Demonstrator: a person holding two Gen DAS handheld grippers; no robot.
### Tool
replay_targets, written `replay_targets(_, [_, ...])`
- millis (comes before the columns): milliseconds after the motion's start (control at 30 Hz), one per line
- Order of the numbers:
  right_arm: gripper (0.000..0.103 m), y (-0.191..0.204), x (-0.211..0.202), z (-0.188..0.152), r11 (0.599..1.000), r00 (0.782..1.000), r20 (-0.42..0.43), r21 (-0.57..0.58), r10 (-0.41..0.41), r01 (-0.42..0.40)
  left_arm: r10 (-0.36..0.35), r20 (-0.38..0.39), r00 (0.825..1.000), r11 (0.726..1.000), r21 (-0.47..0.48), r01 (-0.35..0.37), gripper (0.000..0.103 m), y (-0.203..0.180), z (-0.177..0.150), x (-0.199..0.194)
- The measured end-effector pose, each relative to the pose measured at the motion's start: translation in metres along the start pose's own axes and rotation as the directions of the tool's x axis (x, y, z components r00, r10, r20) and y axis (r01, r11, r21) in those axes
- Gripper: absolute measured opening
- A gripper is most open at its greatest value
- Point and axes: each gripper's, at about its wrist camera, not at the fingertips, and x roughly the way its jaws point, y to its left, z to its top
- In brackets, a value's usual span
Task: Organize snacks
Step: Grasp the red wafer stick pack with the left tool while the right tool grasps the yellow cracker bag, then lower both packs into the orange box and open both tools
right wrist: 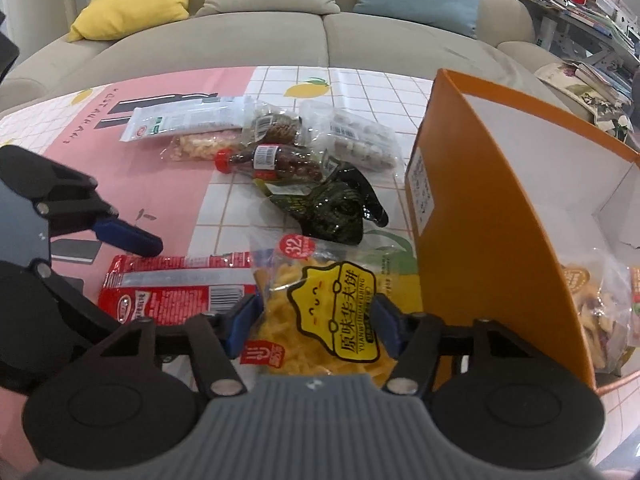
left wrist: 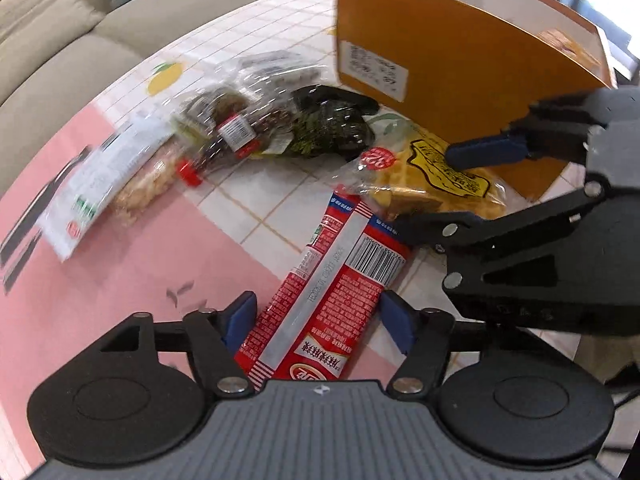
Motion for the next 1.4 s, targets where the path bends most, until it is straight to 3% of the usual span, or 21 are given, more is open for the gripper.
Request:
replay_targets(167, [0.045, -0.001, -0.005, -0.001, 1.0, 1.0, 0.005, 0.005, 0.009, -0.009, 0.086, -0.061, 0.994, 0.97, -0.222, -0.098, 0.068, -0.005, -0.008, -0.008])
replay_targets(267, [0.037, -0.001, -0.009, -0.001, 1.0, 1.0, 0.006, 0.003, 0.02, -0.02, 0.119, -0.109, 0.987, 0.908, -0.389, -0.153, 0.061, -0.003, -0.014, -0.013])
replay_targets(400, [0.031, 0.0, -0.016, -0.004, 0.999, 0.999, 0.01, -0.002, 0.038, -0.038, 0.119, -0.101, 0.988, 0.803, -0.575, -0.156, 0.055, 0.005, -0.027, -0.025])
replay_targets(633, [0.019, 0.002, -0.036, -0.006, 0.996, 0.996, 0.031, 0.014, 0.088, -0.088, 0.113, -0.06, 0.992, 0.689, -0.714, -0.122, 0.046, 0.007, -0.057, -0.052])
replay_targets(733, [0.017, 0.002, -0.044, -0.008, 0.993, 0.993, 0.031, 0.032, 0.112, -0.113, 0.11, -0.024, 0.994, 0.658, -0.748, -0.09, 0.045, 0.007, -0.062, -0.067])
replay_targets(933, [0.015, 0.007, -0.07, -0.009, 0.985, 0.985, 0.058, 0.033, 0.165, -0.167, 0.117, 0.063, 0.991, 0.616, -0.788, -0.023, 0.045, 0.008, -0.059, -0.103])
replay_targets(1100, [0.014, 0.001, -0.095, -0.005, 0.978, 0.975, 0.097, 0.039, 0.199, -0.203, 0.124, 0.139, 0.982, 0.609, -0.792, 0.035, 0.045, 0.003, -0.05, -0.133])
replay_targets(1200, [0.014, -0.007, -0.113, 0.001, 0.975, 0.968, 0.131, 0.042, 0.213, -0.22, 0.116, 0.179, 0.977, 0.621, -0.78, 0.069, 0.045, 0.0, -0.04, -0.148])
replay_targets(1400, [0.013, -0.038, -0.149, 0.016, 0.974, 0.958, 0.194, 0.034, 0.213, -0.224, 0.087, 0.25, 0.964, 0.682, -0.721, 0.126, 0.045, -0.014, -0.005, -0.165])
